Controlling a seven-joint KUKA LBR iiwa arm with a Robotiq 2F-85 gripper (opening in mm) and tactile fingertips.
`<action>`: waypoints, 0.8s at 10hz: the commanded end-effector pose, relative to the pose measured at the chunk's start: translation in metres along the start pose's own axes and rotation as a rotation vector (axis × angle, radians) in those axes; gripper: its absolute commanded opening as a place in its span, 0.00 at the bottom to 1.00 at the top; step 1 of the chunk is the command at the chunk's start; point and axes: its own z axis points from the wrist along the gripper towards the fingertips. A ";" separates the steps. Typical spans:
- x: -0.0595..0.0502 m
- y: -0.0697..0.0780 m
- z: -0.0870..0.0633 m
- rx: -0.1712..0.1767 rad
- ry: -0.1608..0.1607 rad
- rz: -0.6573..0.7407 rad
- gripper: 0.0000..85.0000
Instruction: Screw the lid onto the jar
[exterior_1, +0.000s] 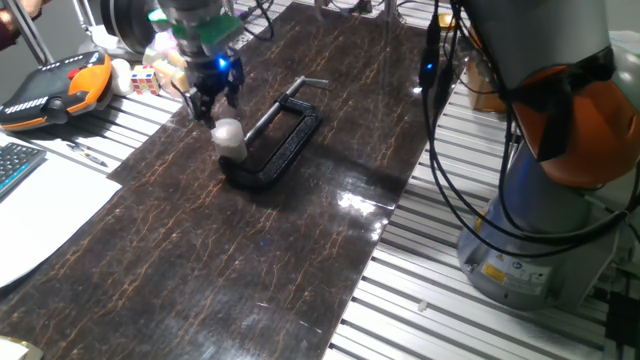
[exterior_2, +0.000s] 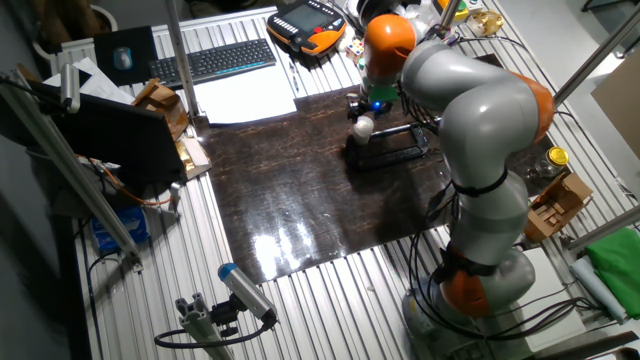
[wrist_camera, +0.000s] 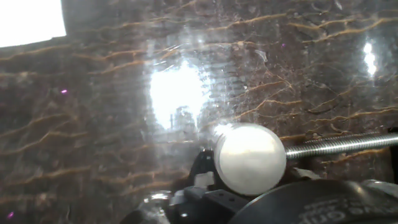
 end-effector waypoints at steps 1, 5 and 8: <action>0.002 0.000 -0.003 -0.013 0.000 -0.012 0.62; 0.008 0.001 -0.013 -0.037 0.010 -0.113 0.21; 0.009 0.003 -0.022 -0.062 0.019 -0.162 0.01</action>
